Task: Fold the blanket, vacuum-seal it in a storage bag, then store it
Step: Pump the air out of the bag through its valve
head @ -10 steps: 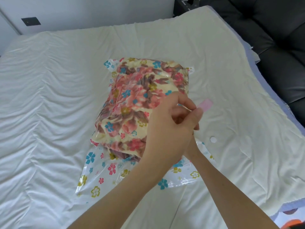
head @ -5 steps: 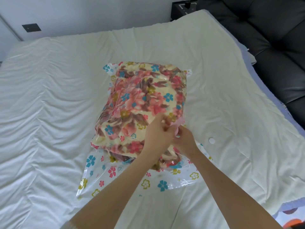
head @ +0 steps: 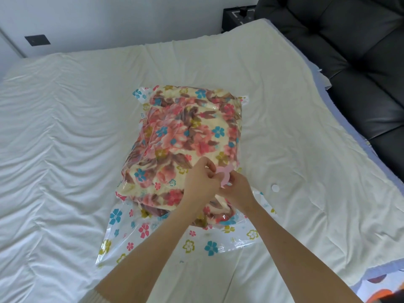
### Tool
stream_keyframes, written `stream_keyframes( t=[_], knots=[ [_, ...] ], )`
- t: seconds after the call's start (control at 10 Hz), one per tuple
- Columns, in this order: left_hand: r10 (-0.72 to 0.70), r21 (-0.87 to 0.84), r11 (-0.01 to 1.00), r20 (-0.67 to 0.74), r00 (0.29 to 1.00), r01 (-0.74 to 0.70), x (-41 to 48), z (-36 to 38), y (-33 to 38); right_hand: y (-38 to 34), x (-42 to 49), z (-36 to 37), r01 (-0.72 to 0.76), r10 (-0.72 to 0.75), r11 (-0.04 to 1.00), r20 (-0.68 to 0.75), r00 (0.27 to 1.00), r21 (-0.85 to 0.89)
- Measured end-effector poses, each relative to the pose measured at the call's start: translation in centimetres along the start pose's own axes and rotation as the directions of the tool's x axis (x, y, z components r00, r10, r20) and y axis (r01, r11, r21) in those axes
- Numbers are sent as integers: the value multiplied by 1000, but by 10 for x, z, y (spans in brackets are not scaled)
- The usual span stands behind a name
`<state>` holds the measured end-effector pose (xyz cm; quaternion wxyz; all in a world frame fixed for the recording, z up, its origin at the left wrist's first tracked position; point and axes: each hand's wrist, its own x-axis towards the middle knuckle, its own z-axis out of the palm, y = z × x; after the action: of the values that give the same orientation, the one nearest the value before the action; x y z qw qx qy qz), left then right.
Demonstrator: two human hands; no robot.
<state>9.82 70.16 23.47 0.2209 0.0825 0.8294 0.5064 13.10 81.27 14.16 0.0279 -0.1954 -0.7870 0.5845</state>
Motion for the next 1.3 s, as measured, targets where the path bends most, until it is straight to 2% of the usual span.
stream_keyframes(
  t=[0.1, 0.2, 0.3, 0.4, 0.5, 0.6, 0.7, 0.8, 0.9, 1.0, 1.1, 1.2, 1.3],
  knots=[
    [180, -1, 984, -57, 982, -181, -8, -9, 21, 1, 3, 4, -26, 25, 999, -31, 999, -36],
    [383, -140, 906, -131, 914, -399, -32, -24, 49, 5, 9, 6, -61, 61, 998, -37, 997, 14],
    [186, -90, 978, -14, 982, -186, -19, -18, 18, 13, 7, 3, -18, 17, 998, -30, 999, -59],
    [-199, -136, 968, 95, 975, 211, -5, -9, -15, 19, -1, 3, -5, 5, 996, -1, 1000, -89],
    [-14, -129, 992, -18, 1000, 11, -1, -8, 12, 8, 0, 1, -21, 20, 998, -27, 999, -57],
    [285, -207, 929, -128, 950, -307, -24, -19, 54, -8, 1, -2, -25, 24, 1000, 46, 999, 13],
    [249, -165, 954, -26, 968, -250, -28, -10, 30, 3, 2, -2, -15, 15, 1000, 20, 1000, 8],
    [-17, -38, 999, 9, 1000, 17, -12, 4, -12, 16, -5, -1, -27, 28, 998, 14, 1000, -48],
    [93, -85, 992, -46, 995, -97, -20, -2, 4, 24, 0, -4, -52, 53, 997, 27, 998, -48],
    [374, -196, 901, -99, 922, -387, -50, -15, 42, 10, 1, -7, -120, 122, 993, 101, 987, -24],
    [289, -190, 938, -36, 957, -290, -31, -6, 15, 19, 5, -8, -103, 102, 995, 79, 992, 2],
    [-113, -196, 972, 101, 988, 131, 9, 4, -36, 30, 0, -4, -70, 72, 995, 30, 997, -75],
    [-58, -96, 993, 159, 986, 74, 31, 17, -47, 36, 0, -8, -69, 65, 994, -51, 997, -79]
  ],
)
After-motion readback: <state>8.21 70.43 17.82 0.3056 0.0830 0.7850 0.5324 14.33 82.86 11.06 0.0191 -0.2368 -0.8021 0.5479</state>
